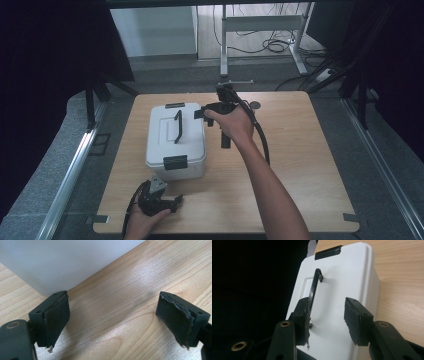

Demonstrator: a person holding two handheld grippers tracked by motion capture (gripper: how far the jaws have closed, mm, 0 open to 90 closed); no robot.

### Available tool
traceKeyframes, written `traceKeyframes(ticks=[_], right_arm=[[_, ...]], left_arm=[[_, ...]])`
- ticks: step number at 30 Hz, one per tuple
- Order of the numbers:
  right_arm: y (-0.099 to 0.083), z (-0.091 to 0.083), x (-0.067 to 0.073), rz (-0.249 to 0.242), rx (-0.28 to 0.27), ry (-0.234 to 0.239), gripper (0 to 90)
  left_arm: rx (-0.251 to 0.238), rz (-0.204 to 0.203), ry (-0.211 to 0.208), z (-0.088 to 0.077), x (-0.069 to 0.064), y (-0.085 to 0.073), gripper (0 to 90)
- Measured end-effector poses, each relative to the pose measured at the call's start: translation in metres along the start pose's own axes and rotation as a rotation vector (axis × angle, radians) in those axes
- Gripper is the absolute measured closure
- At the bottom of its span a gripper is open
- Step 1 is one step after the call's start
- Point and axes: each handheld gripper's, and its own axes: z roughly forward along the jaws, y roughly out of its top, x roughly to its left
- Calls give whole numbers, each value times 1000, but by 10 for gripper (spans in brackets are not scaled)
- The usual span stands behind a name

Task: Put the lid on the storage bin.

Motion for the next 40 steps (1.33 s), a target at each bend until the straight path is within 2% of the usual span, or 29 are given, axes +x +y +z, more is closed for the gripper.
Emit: traceKeyframes(ticks=[1, 7, 8, 10, 11, 12, 13, 14, 15, 16, 19, 22, 23, 25, 26, 32, 40], right_arm=[[0, 0, 0, 0, 0, 0, 546], [-20, -29, -26, -39, -64, 30, 494], [-29, -39, -37, -46, -85, 37, 482], [-37, -46, -46, -51, -101, 44, 471], [-37, -46, -46, -51, -101, 44, 471], [-46, -54, -57, -47, -117, 51, 461], [-46, -54, -57, -47, -117, 51, 461], [-50, -57, -62, -46, -123, 53, 458], [-60, -63, -74, -42, -131, 52, 450], [-60, -63, -74, -42, -131, 52, 450], [-81, -72, -98, -34, -147, 54, 440], [-96, -75, -114, -16, -159, 62, 435], [-96, -75, -114, -16, -159, 62, 435], [-104, -76, -124, -1, -162, 65, 434], [-111, -77, -132, 4, -166, 57, 433], [-121, -81, -143, 22, -175, 61, 430], [-126, -85, -147, 28, -187, 81, 415]], left_arm=[[0, 0, 0, 0, 0, 0, 118], [0, 0, 0, 0, 0, 0, 118], [4, 4, -1, 0, 0, 0, 118], [1, 3, 0, 0, 0, 0, 117], [1, 3, 0, 0, 0, 0, 118], [1, 3, -1, 0, 0, 0, 118], [1, 3, -1, 0, 0, 0, 117], [1, 3, 0, 0, 0, 0, 117], [1, 3, 0, 0, 0, 0, 118], [1, 3, 0, 0, 0, 0, 118], [-1, 3, 0, 0, 0, 0, 118], [-1, 4, 0, 0, 0, 0, 118], [-1, 4, 0, 0, 0, 0, 118], [-1, 4, 0, 0, 0, 0, 118], [-1, 4, 0, 0, 0, 0, 118], [1, 4, 0, 0, 0, 0, 118], [2, 4, 0, 0, 0, 0, 118]])
